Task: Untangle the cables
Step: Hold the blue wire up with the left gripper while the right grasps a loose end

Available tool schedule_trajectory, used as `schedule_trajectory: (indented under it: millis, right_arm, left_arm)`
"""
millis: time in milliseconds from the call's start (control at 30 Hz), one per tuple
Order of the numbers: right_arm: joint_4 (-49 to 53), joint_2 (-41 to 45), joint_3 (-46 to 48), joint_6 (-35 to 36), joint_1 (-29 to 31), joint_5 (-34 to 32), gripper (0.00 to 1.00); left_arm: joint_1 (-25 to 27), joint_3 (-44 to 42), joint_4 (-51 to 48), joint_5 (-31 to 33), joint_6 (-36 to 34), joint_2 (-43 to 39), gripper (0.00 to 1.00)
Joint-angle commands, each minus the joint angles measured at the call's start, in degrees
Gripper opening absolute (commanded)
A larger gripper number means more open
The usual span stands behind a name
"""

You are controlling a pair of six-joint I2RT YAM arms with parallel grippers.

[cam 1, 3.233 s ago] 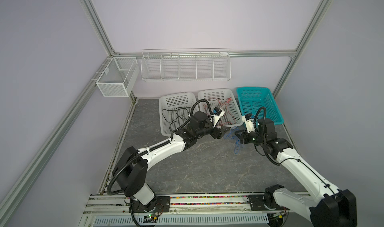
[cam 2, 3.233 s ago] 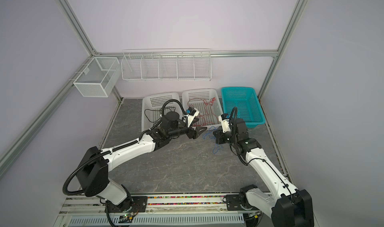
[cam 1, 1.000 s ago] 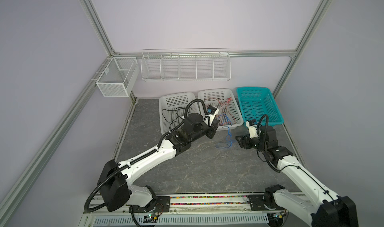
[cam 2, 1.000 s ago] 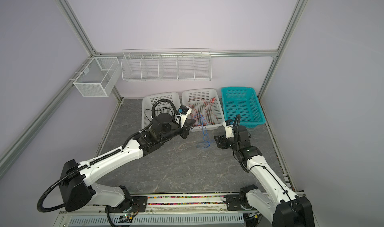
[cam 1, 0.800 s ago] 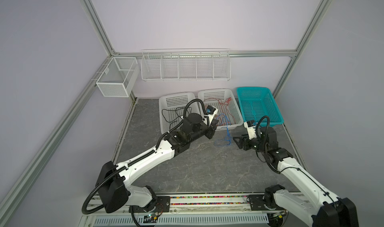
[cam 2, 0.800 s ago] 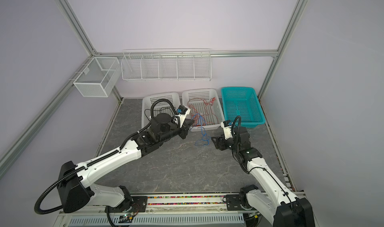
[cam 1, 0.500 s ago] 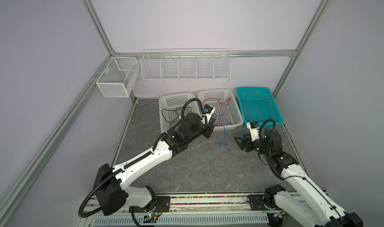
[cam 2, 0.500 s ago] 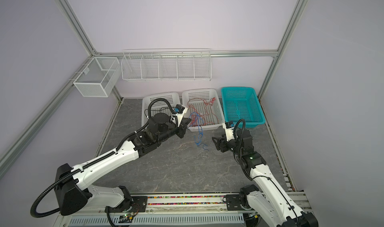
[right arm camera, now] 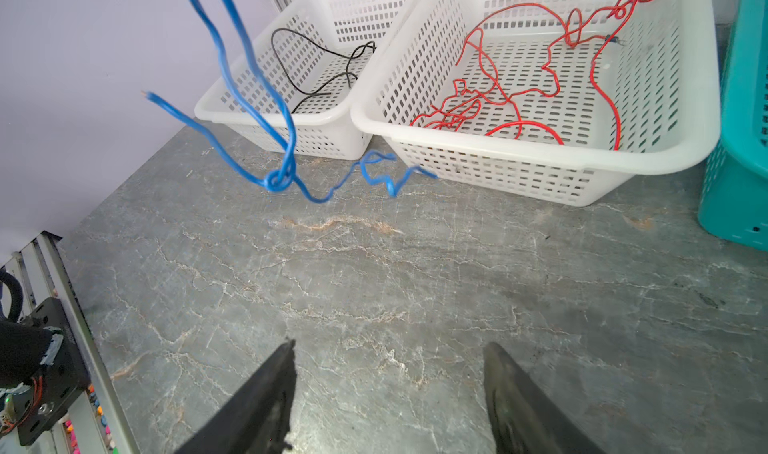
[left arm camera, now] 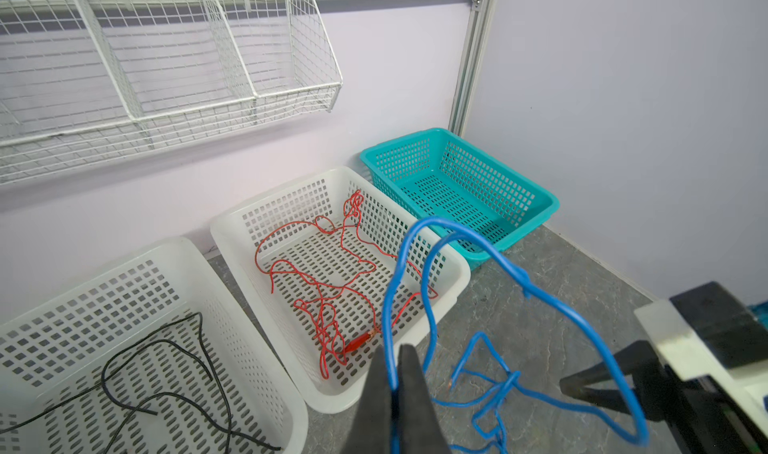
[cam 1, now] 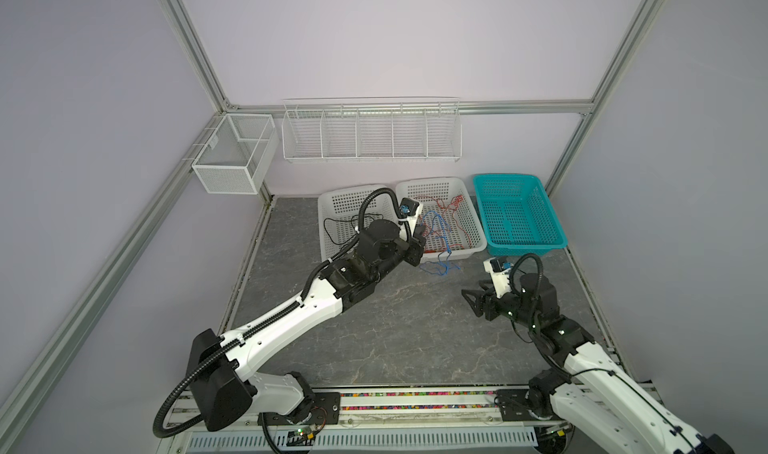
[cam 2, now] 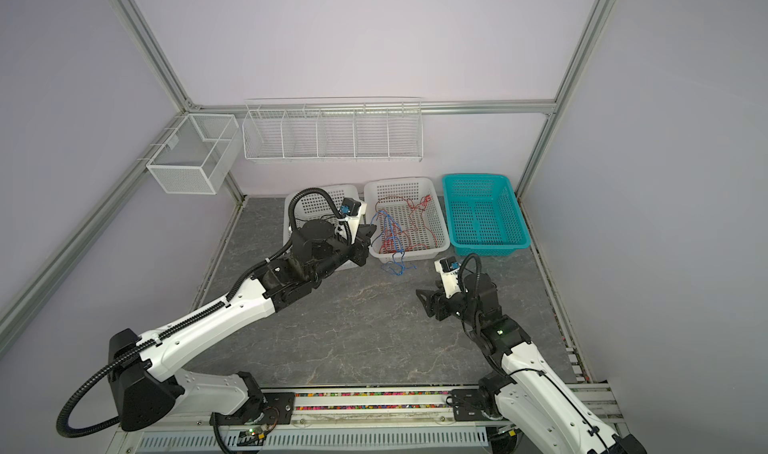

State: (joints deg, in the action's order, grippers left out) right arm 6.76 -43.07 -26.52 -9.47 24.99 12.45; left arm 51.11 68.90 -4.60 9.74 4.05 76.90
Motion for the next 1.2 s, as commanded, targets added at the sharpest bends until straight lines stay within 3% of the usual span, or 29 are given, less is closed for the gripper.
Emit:
schedule_trajectory:
  millis: [0,700,1167]
  right_arm:
    - [-4.6,-0.3,1.0,-1.2,1.1,-1.2,0.73]
    - [-28.8,-16.5,-2.4,-9.3,5.2,-5.8,0.69]
    - [-31.0,-21.2,-6.0,-9.4,5.9,-8.0,0.68]
  left_arm:
    - [-0.3,2.5,0.6,3.7,2.4,0.3,0.00]
    - [-0.2,4.9,2.1,1.4,12.0,1.4,0.00]
    - [-0.2,4.9,2.5,0.4,13.1,1.4,0.00]
